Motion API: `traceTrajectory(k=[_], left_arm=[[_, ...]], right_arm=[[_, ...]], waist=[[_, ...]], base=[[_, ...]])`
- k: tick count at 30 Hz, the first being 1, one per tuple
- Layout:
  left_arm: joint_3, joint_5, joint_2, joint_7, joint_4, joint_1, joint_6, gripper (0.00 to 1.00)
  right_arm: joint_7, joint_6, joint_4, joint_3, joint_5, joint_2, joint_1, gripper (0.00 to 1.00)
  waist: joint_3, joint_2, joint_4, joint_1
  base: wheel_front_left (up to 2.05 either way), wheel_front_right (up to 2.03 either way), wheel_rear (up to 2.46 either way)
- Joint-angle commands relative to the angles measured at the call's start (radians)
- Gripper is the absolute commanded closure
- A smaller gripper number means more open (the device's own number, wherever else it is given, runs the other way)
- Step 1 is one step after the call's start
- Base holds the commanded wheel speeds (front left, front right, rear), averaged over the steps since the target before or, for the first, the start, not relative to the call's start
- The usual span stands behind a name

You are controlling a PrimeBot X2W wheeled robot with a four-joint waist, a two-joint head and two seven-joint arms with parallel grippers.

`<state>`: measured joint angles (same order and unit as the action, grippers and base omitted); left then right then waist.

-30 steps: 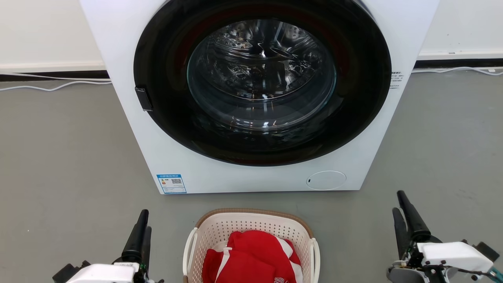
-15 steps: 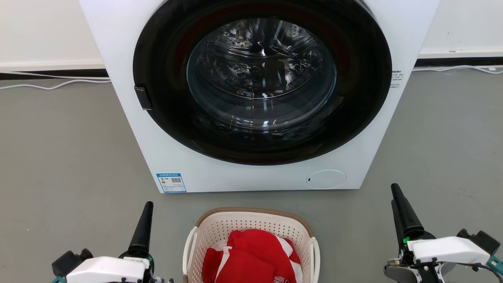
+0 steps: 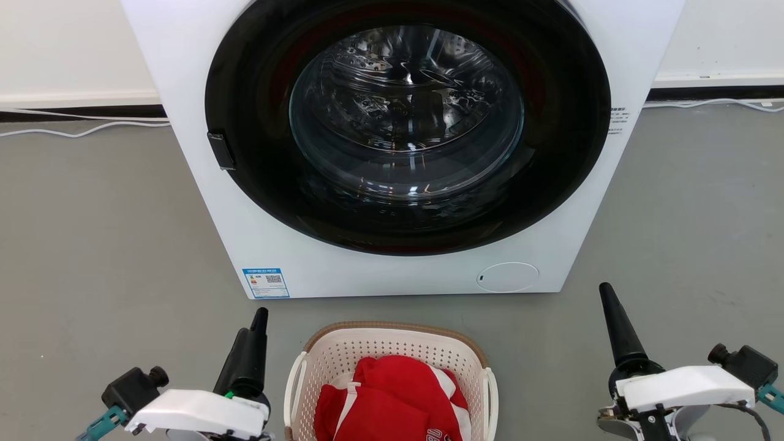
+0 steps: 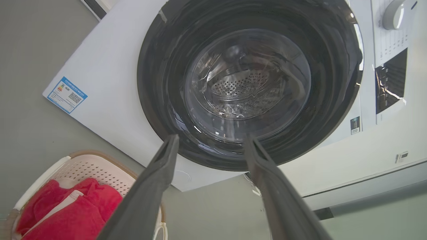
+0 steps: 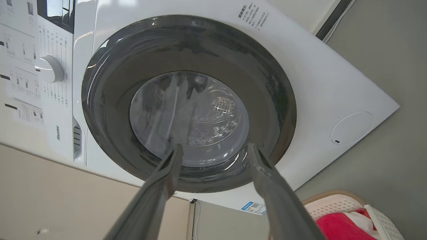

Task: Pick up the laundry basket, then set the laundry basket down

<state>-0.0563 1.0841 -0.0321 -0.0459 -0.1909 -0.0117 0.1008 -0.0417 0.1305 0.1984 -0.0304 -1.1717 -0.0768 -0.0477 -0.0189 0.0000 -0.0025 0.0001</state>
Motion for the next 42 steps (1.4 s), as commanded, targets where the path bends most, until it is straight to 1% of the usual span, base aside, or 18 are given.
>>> traceTrajectory(k=[1, 6, 8, 14, 23, 42], left_arm=[[0.005, -0.043, -0.007, -0.013, 0.037, -0.054, -0.010, 0.00], [-0.010, -0.146, -0.007, -0.028, 0.045, -0.058, -0.037, 0.00], [-0.015, -0.188, -0.008, -0.036, 0.054, -0.060, -0.054, 0.00], [-0.030, -0.276, -0.009, -0.054, 0.060, -0.061, -0.070, 0.00], [-0.043, -0.373, -0.010, -0.080, 0.074, -0.058, -0.080, 0.00], [-0.071, -0.563, -0.013, -0.133, 0.112, -0.061, -0.097, 0.00]], right_arm=[[-0.017, 0.000, -0.035, -0.013, 0.041, -0.012, -0.058, 0.00], [-0.032, 0.000, -0.025, -0.015, 0.145, -0.015, -0.059, 0.00], [-0.041, 0.000, -0.014, -0.004, 0.207, -0.010, -0.060, 0.00], [-0.058, 0.000, -0.010, 0.010, 0.324, -0.002, -0.063, 0.00], [-0.085, 0.000, -0.001, 0.009, 0.436, 0.007, -0.062, 0.00], [-0.138, 0.000, 0.001, -0.002, 0.625, 0.009, -0.067, 0.00]], waist=[[0.000, 0.0000, 0.000, -0.0001], [-0.002, 0.0000, 0.000, -0.0001], [-0.002, 0.0000, 0.000, -0.0001], [0.000, 0.0000, 0.001, -0.0001], [0.012, 0.0000, -0.003, -0.0001], [0.013, 0.0000, -0.006, -0.0001]], base=[[0.00, 0.00, 0.00], [0.00, 0.00, 0.00], [0.00, 0.00, 0.00], [0.00, 0.00, 0.00], [0.00, 0.00, 0.00], [0.00, 0.00, 0.00]])
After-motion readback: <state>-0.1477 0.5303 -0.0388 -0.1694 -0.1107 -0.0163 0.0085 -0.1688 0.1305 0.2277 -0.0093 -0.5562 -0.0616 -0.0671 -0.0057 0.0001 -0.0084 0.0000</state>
